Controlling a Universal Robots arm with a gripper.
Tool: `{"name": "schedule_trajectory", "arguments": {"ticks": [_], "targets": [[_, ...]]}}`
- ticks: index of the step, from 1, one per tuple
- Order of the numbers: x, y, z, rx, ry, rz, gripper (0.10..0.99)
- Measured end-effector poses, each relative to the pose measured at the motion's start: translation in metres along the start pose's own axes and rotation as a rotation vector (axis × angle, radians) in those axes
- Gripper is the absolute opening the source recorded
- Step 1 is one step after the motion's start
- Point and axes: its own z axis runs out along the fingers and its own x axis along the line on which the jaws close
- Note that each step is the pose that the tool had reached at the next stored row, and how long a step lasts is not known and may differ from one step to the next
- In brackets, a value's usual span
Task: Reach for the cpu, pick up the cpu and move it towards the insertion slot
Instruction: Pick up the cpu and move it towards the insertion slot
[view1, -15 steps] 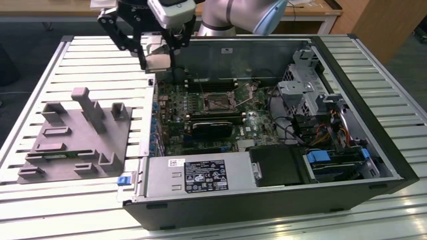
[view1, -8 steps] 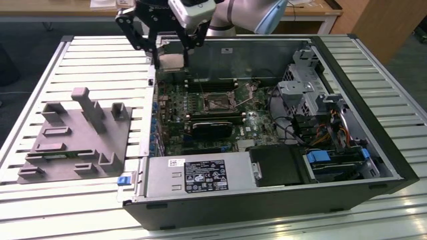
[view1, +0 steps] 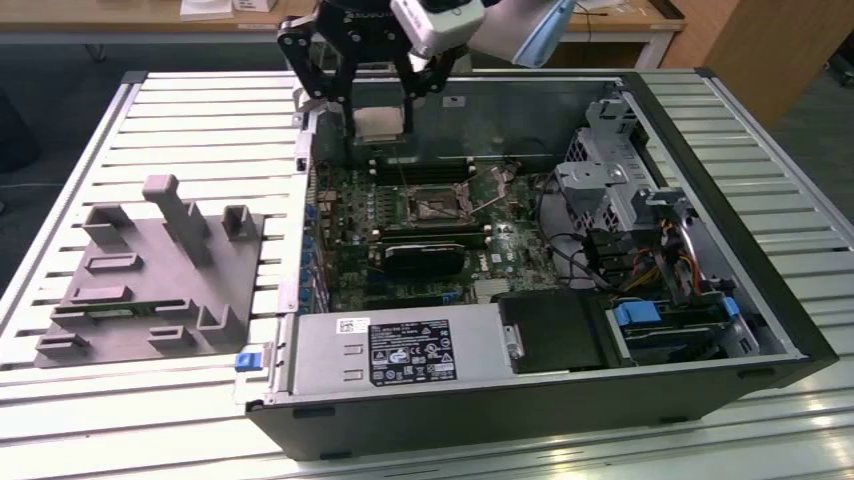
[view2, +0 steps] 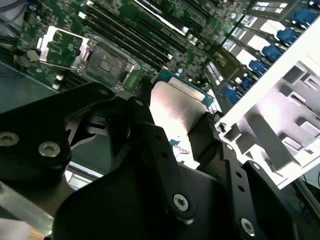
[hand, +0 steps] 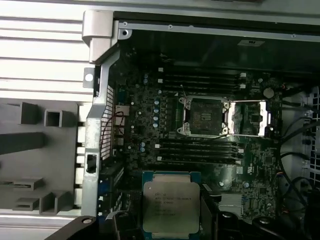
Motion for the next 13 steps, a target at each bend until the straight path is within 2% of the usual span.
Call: {"name": "schedule_trajectory", "arguments": {"ticks": [4, 13], "targets": [[-0.0122, 0.0012, 0.0004, 0.0, 0.0, 0.0, 0.545], [-0.0352, 0.0099, 0.0022, 0.0, 0.0, 0.0, 0.545]]}}
